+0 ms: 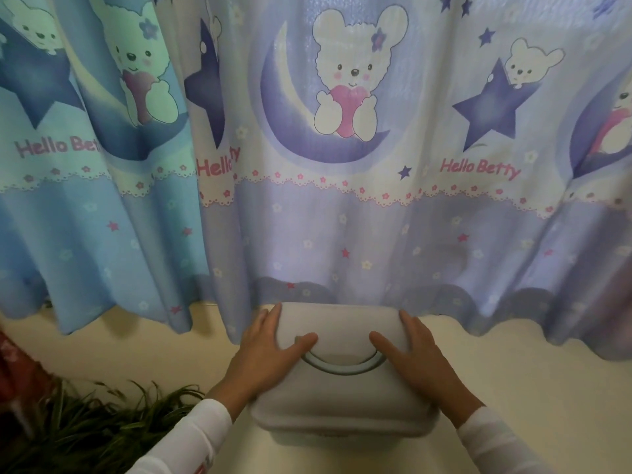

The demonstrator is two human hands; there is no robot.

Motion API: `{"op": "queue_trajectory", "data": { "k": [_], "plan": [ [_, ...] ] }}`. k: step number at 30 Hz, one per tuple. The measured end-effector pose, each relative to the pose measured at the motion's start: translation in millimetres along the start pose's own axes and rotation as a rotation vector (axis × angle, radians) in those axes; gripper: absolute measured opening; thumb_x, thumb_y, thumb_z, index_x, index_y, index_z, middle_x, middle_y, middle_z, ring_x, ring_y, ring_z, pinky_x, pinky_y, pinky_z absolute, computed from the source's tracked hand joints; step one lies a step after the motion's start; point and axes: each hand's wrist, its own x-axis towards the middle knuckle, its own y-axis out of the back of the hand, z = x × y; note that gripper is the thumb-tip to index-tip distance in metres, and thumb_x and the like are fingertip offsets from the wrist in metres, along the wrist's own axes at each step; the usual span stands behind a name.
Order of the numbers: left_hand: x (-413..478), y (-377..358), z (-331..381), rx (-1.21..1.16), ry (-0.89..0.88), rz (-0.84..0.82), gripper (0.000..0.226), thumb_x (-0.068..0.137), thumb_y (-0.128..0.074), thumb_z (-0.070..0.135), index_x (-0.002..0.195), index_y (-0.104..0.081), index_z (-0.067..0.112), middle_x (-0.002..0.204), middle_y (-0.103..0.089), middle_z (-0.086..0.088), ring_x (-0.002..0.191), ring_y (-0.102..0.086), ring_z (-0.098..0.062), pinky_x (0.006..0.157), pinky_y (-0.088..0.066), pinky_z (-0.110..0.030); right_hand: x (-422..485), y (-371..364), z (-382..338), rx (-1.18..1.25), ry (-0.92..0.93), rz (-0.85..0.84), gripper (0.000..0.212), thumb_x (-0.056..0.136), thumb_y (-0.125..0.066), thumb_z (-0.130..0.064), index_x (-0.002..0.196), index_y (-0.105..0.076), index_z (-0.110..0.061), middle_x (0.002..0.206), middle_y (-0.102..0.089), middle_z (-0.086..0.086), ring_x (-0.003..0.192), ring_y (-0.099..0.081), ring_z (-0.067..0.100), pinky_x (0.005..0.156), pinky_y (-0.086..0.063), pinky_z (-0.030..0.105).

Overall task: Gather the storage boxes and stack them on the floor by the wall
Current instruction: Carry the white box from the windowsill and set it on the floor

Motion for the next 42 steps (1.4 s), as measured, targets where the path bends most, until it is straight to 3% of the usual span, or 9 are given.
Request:
{"op": "queue_trajectory", "data": {
  "k": [4,7,13,19,22,32,42],
  "plan": [
    [-2,-3,-3,-0.114,0.018,-0.004,0.109,0.067,-0.058,0.081,0.154,-0.016,0.029,0.161,-0.022,0.002,0.141,-0.032,-0.026,0.110,-0.036,-0.049,-4,0,1,0.033,-0.024,-0.011,0.106,0.063,-0.047,-0.080,0.151,-0.015,-0.030,0.160,-0.018,0.003,0.141,-0.028,0.027,0.111,-0.030,0.046],
    [-3,-4,-6,-0.163,0.039,-0.017,0.112,0.063,-0.060,0.080,0.153,-0.012,0.034,0.161,-0.020,0.001,0.138,-0.035,-0.026,0.107,-0.039,-0.045,-5,0,4,0.050,-0.043,-0.021,0.104,0.066,-0.052,-0.080,0.151,-0.013,-0.034,0.160,-0.017,0.002,0.140,-0.029,0.027,0.111,-0.031,0.046],
    [-6,-5,-6,-0.134,0.065,-0.008,0.103,0.072,-0.065,0.071,0.153,-0.011,0.038,0.162,-0.019,-0.001,0.136,-0.040,-0.029,0.104,-0.040,-0.043,-7,-3,8,0.063,-0.057,0.004,0.097,0.072,-0.058,-0.074,0.150,-0.017,-0.036,0.158,-0.024,0.001,0.136,-0.036,0.026,0.109,-0.034,0.045],
    [-13,-6,-5,-0.134,0.077,0.017,0.099,0.075,-0.061,0.071,0.153,-0.009,0.039,0.161,-0.020,-0.002,0.136,-0.040,-0.030,0.104,-0.042,-0.045,-12,-6,4,0.084,-0.110,0.040,0.104,0.063,-0.053,-0.084,0.150,-0.018,-0.038,0.148,-0.040,0.005,0.126,-0.047,0.029,0.099,-0.040,0.043],
    [-11,-6,-6,-0.120,0.099,-0.002,0.101,0.074,-0.059,0.075,0.153,-0.006,0.042,0.161,-0.021,-0.004,0.135,-0.041,-0.033,0.101,-0.043,-0.044,-15,-5,2,0.084,-0.125,0.033,0.097,0.069,-0.055,-0.080,0.150,-0.018,-0.040,0.145,-0.044,0.007,0.121,-0.050,0.030,0.098,-0.044,0.044],
    [-14,3,-19,-0.147,0.089,-0.064,0.111,0.064,-0.058,0.079,0.153,-0.004,0.042,0.161,-0.022,-0.005,0.138,-0.038,-0.032,0.104,-0.040,-0.046,-40,-13,-13,0.133,-0.149,0.085,0.090,0.075,-0.061,-0.069,0.150,-0.022,-0.038,0.144,-0.047,0.005,0.119,-0.052,0.029,0.097,-0.045,0.046],
    [-29,41,-49,-0.232,0.070,0.036,0.106,0.062,-0.061,0.077,0.151,-0.013,0.045,0.153,-0.032,-0.005,0.126,-0.047,-0.029,0.095,-0.044,-0.038,-40,-39,-49,0.088,-0.054,0.063,0.091,0.072,-0.055,-0.076,0.149,-0.018,-0.043,0.144,-0.045,0.006,0.120,-0.050,0.030,0.097,-0.045,0.046]
  ]
}}
